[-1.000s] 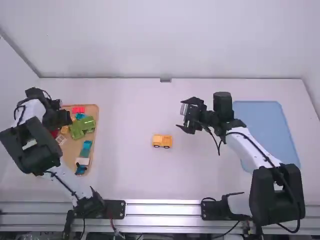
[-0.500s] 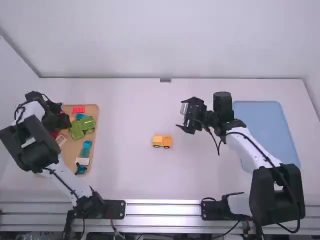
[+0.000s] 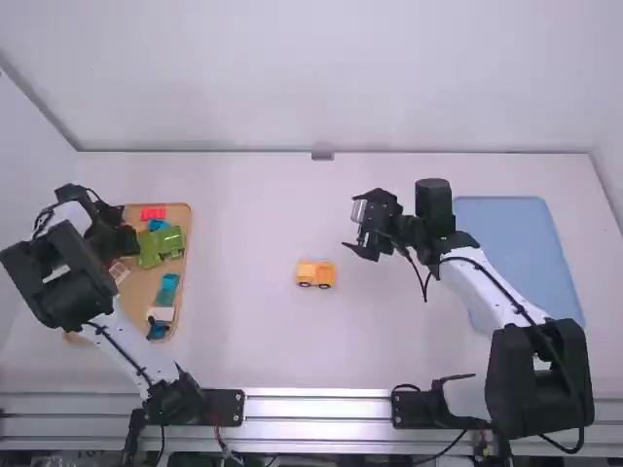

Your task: Assemble lego blocks to make yellow taxi

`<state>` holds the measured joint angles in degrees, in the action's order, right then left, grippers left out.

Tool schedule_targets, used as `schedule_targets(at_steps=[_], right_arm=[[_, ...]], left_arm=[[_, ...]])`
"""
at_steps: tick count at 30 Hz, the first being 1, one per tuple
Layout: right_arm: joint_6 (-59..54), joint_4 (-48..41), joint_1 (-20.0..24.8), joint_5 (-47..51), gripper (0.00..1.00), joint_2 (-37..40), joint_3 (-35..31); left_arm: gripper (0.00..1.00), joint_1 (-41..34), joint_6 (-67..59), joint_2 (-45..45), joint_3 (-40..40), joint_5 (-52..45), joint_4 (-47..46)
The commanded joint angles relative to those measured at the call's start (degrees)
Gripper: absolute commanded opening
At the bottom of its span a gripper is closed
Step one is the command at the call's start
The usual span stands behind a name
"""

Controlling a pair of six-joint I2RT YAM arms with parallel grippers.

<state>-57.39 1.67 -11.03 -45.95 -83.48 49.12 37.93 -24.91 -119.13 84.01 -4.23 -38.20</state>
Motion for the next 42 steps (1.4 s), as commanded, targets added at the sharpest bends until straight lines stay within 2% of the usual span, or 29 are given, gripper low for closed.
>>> schedule_targets(at_steps=[1, 5, 7, 13, 26, 34, 42], right_arm=[[0.17, 0.76, 0.04, -0.74, 0.99, 0.55, 1.11], [0.17, 1.73, 0.04, -1.88, 0.99, 0.55, 1.11], [0.66, 1.79, 0.04, -2.19, 0.99, 0.55, 1.11], [0.63, 2.03, 0.04, -2.19, 0.98, 0.55, 1.11], [0.59, 1.40, 0.04, -2.21, 0.99, 0.55, 1.09], [0.61, 0.90, 0.04, -2.19, 0.99, 0.55, 1.11], [0.59, 0.94, 0.04, -2.21, 0.98, 0.55, 1.11]], left_arm=[[0.55, 0.26, 0.63, -0.31, -0.70, 0.70, -0.31], [0.52, 0.39, 6.01, -0.24, -0.83, 1.14, 1.14], [0.46, 0.33, 5.55, -0.24, -0.83, -1.16, 1.29], [0.48, 0.33, 7.19, -0.24, -0.17, -1.29, 1.51], [0.40, 0.37, 7.96, -0.24, -0.09, -0.61, 1.66], [0.40, 0.33, 4.48, -0.24, -0.13, -0.87, 1.62], [0.42, 0.42, 3.43, -0.24, -4.35, -0.72, 6.05]])
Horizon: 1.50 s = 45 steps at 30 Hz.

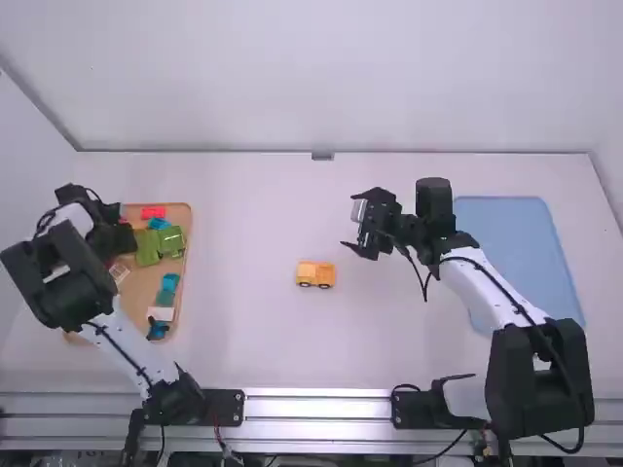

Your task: Assemble lego blocks to make yellow taxi

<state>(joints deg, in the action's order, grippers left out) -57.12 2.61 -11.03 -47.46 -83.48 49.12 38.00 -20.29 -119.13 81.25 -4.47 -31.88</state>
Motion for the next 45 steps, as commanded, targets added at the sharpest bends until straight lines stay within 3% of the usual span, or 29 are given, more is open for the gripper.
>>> schedule_targets(at_steps=[1, 7, 20, 24, 28, 32, 35, 40, 45], right_arm=[[0.35, 0.00, 0.04, -0.72, 0.99, 0.55, 1.11], [0.33, -0.04, 0.04, -0.70, 0.98, 0.55, 1.11], [5.51, 2.05, 0.04, -0.72, 0.99, 0.55, 1.11], [19.65, 10.23, 0.07, -0.68, 0.99, 0.55, 1.11], [26.14, 15.43, 0.07, -0.46, 0.99, -0.24, 1.11], [33.83, 24.55, 0.04, -0.76, 0.99, -4.83, 1.55], [40.48, 29.92, 0.15, -4.94, 0.98, -10.75, 4.81], [47.50, 31.52, 0.04, -17.16, 0.99, -20.94, 14.38], [53.33, 31.69, 0.04, -34.10, 0.98, -30.88, 25.81]], left_arm=[[0.42, 0.31, -0.98, -0.24, -2.40, -0.44, 0.92], [0.40, 0.31, -0.59, -0.24, -4.22, -0.48, 3.93], [0.18, 0.26, 2.97, 2.27, -4.61, -0.76, 2.67], [0.17, 0.24, 2.89, 9.88, -4.72, -5.75, 0.02], [0.16, -0.76, 1.03, 16.50, -5.31, -9.18, -2.14], [0.14, -5.18, -2.38, 24.11, -9.79, -14.75, 1.73], [0.11, -10.49, -5.70, 29.73, -15.65, -20.74, 6.47], [0.11, -19.61, -9.03, 35.91, -23.74, -35.63, 15.56], [0.13, -30.32, -7.13, 38.73, -31.10, -49.81, 31.23]])
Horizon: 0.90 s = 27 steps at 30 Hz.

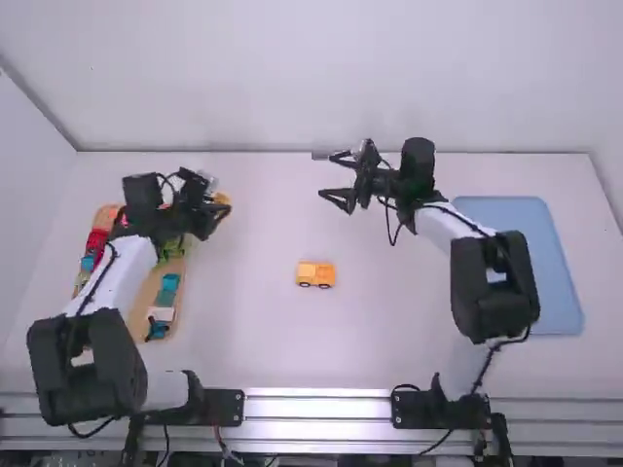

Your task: Assemble lego blocks to make yellow taxi

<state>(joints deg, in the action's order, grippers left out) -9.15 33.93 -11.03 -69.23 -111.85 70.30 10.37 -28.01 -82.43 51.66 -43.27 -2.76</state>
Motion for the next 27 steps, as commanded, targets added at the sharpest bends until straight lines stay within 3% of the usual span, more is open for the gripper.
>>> schedule_targets(at_steps=[1, 4, 9, 15, 19, 25, 27], right_arm=[[5.86, 0.39, 0.00, -14.95, 0.99, -3.78, 6.08], [6.49, 0.35, -1.31, -20.17, 0.99, -6.82, 9.66], [8.94, 1.29, -4.92, -20.17, 0.99, -8.39, 11.54], [10.47, 4.66, -7.96, -20.15, 0.98, -8.37, 11.50], [14.82, 7.98, -9.35, -20.13, 0.91, -8.37, 11.50], [14.95, 8.96, -9.64, -20.13, 0.62, -8.37, 11.50], [14.95, 8.94, -9.66, -20.11, 0.59, -8.37, 11.50]], left_arm=[[0.13, -4.28, 2.19, 2.03, -2.36, -12.41, 5.18], [0.14, -8.11, 5.03, 1.88, -4.76, -15.58, 13.42], [0.14, -13.18, 13.09, -0.68, -8.11, -16.11, 30.38], [0.13, -13.31, 17.40, -5.38, -7.80, -21.27, 39.95], [0.11, -13.07, 21.57, -8.90, -7.13, -26.38, 47.41], [0.07, -13.00, 22.67, -11.10, -7.15, -26.34, 51.32], [0.06, -12.98, 22.69, -11.10, -7.15, -26.36, 52.19]])
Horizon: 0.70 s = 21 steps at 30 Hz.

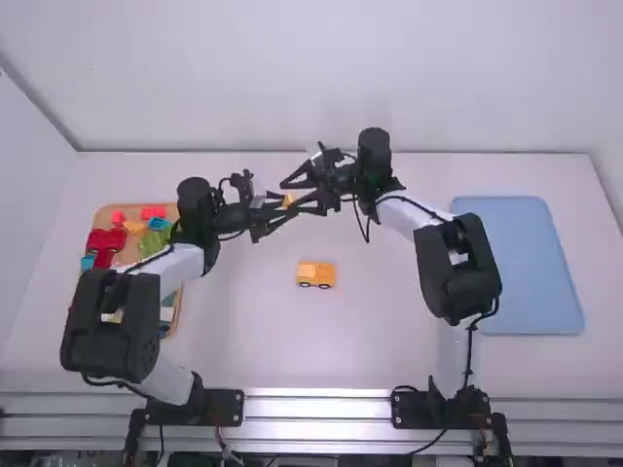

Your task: Assemble lego blocks to make yellow taxi

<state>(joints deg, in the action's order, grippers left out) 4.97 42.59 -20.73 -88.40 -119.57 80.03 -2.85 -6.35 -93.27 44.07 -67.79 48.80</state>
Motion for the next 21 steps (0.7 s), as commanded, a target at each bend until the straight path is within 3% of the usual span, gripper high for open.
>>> schedule_targets(at_steps=[1, 5, 10, 15, 19, 20, 21], right_arm=[[0.83, 0.24, 0.07, -0.96, 0.59, -0.66, 1.75], [0.81, 0.44, 0.11, -0.94, 0.59, -0.66, 1.75], [0.96, 1.66, 0.11, -0.96, 0.40, -0.66, 1.77], [1.03, 2.14, 0.09, -0.94, 0.28, -0.66, 1.75], [1.18, 3.67, -0.48, -0.92, 0.23, -0.66, 1.75], [1.27, 4.20, -0.59, -0.94, 0.23, -0.66, 1.75], [1.38, 5.62, -0.72, -0.92, 0.23, -0.66, 1.79]], left_arm=[[0.06, 0.22, 1.05, -0.26, 0.44, -1.81, 1.44], [0.05, 0.24, 4.96, -0.26, 0.44, -1.70, 4.94], [0.05, 0.26, 5.62, -0.26, 0.42, -0.52, 5.64], [0.11, 0.26, 5.55, -0.26, 0.42, -0.13, 6.38], [0.28, -0.07, 5.51, -0.26, 0.44, -0.11, 7.78], [0.39, -0.07, 5.53, -0.26, 0.44, -0.15, 8.39], [0.61, -0.09, 5.53, -0.26, 0.44, -0.09, 9.03]])
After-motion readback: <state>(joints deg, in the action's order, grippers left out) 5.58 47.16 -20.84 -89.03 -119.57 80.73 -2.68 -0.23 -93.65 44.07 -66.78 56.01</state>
